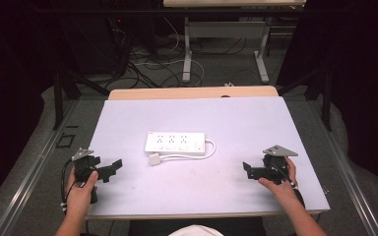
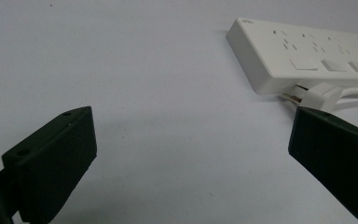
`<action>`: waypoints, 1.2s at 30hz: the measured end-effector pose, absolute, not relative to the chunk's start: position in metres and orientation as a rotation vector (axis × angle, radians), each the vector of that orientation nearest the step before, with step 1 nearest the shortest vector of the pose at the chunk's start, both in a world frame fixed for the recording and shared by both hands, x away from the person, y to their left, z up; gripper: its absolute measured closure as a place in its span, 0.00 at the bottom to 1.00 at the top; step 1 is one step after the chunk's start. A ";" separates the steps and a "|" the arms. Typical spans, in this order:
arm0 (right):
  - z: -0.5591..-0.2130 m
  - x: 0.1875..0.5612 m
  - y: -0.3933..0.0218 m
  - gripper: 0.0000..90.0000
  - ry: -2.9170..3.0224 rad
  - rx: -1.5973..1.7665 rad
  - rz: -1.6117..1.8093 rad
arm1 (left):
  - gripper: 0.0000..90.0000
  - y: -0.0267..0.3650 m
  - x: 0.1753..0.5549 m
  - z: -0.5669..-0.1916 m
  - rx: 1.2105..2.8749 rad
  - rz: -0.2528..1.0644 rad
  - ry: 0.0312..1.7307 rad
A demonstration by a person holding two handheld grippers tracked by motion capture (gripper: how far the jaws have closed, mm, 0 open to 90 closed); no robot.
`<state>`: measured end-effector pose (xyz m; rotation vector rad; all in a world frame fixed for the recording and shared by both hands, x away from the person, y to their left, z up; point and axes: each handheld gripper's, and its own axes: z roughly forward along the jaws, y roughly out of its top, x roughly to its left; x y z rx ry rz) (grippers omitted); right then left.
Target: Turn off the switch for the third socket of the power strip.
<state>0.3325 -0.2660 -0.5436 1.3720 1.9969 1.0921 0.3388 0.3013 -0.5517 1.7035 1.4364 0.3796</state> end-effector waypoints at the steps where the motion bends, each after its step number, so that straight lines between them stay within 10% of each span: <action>1: -0.544 0.333 -0.266 0.00 1.999 1.365 1.090 | 0.01 0.300 0.340 -0.554 1.698 0.390 1.435; 36: -0.545 0.334 -0.265 0.00 2.029 1.345 1.091 | 0.01 0.290 0.345 -0.569 1.779 0.363 1.453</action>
